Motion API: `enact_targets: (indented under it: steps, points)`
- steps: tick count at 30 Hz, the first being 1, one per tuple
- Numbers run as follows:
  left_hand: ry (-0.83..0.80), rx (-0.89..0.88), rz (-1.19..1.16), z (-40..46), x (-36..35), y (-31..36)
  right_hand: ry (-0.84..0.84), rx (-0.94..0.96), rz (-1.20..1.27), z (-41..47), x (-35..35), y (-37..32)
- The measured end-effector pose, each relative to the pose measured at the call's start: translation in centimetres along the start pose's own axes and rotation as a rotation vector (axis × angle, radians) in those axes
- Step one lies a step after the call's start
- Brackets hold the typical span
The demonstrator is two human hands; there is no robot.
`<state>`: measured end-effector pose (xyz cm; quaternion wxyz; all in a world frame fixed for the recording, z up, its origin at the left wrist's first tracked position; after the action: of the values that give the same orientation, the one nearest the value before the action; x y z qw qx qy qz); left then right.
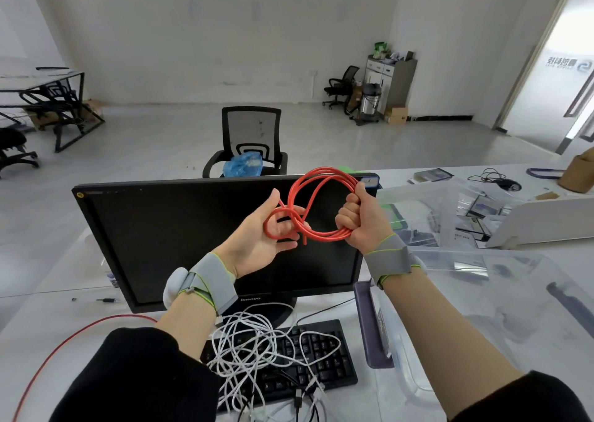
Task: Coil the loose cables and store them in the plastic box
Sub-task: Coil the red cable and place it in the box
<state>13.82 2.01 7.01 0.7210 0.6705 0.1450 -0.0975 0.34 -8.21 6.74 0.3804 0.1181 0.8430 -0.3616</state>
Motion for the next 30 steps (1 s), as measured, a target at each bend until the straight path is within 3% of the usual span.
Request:
enact_targets:
  steps: [3, 5, 10, 16, 24, 30]
  points:
    - [-0.079, 0.026, -0.239, -0.2, -0.1, -0.1, -0.026, -0.078, 0.076, 0.1, 0.4, -0.1]
    - [-0.168, 0.013, -0.266, -0.4, -0.3, -0.1, -0.031, -0.115, 0.111, 0.2, 0.7, -0.1]
    - [-0.024, -0.107, 0.012, 0.3, -0.7, -0.9, -0.015, -0.136, 0.143, 0.5, 0.9, 0.4]
    - [0.071, -0.094, 0.281, 0.4, -0.2, -1.6, 0.007, -0.036, 0.09, 0.2, 0.8, -0.6]
    - [0.105, -0.087, 1.007, 0.2, 1.9, -1.8, 0.141, 0.186, 0.024, 0.7, 0.6, -2.1]
    - [0.072, -0.126, 1.235, -0.1, 2.9, -1.8, 0.218, 0.262, -0.003, 0.6, 1.2, -3.9]
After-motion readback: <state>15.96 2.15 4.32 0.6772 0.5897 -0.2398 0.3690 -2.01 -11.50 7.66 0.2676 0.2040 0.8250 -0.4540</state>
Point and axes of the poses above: each hand's wrist, its own z-axis towards the middle knuckle, its own x-axis out of the back of the hand, y = z × x, the point moved 4 cm from there along z, towards the middle knuckle, and after that the axes turned 14 degrees about -x, right-handed, at the moved point
